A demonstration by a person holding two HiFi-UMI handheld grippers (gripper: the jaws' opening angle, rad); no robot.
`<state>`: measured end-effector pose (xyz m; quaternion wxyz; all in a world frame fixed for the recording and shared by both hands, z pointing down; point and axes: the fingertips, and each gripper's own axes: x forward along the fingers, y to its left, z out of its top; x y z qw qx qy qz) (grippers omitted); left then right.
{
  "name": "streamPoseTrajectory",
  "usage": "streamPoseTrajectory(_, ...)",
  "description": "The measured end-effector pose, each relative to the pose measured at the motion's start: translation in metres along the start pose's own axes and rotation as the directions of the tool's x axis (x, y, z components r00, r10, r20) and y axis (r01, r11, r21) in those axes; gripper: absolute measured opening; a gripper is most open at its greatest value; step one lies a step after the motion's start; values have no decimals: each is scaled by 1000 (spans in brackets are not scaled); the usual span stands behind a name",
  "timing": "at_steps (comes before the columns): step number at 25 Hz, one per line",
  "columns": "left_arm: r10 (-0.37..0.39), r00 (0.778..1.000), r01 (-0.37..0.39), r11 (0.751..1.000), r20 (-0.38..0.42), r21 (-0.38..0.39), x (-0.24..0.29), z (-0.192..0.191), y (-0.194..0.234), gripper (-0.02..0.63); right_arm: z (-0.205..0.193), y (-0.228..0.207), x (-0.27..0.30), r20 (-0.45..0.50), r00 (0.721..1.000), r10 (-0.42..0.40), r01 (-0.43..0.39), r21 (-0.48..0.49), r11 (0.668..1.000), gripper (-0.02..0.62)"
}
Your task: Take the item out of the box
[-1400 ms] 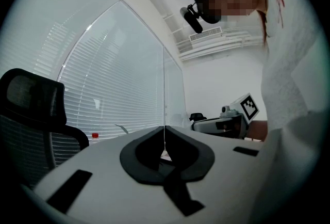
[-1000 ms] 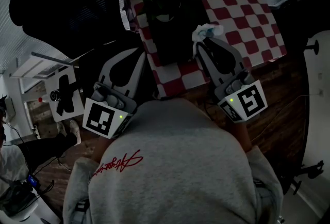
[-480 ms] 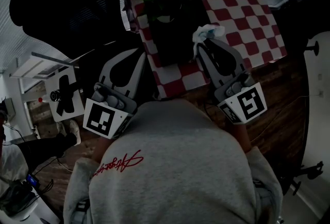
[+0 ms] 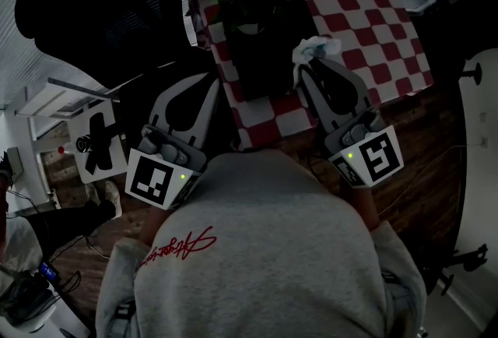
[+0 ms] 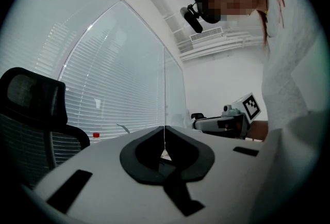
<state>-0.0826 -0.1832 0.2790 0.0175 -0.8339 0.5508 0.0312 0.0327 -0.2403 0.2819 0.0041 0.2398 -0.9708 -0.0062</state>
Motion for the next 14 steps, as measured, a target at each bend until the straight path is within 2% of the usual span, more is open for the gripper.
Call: streamPoseTrajectory(14, -2, 1000, 2, 1000, -3, -1, 0, 0, 0, 17, 0, -1, 0, -1, 1000, -8, 8, -1, 1000, 69)
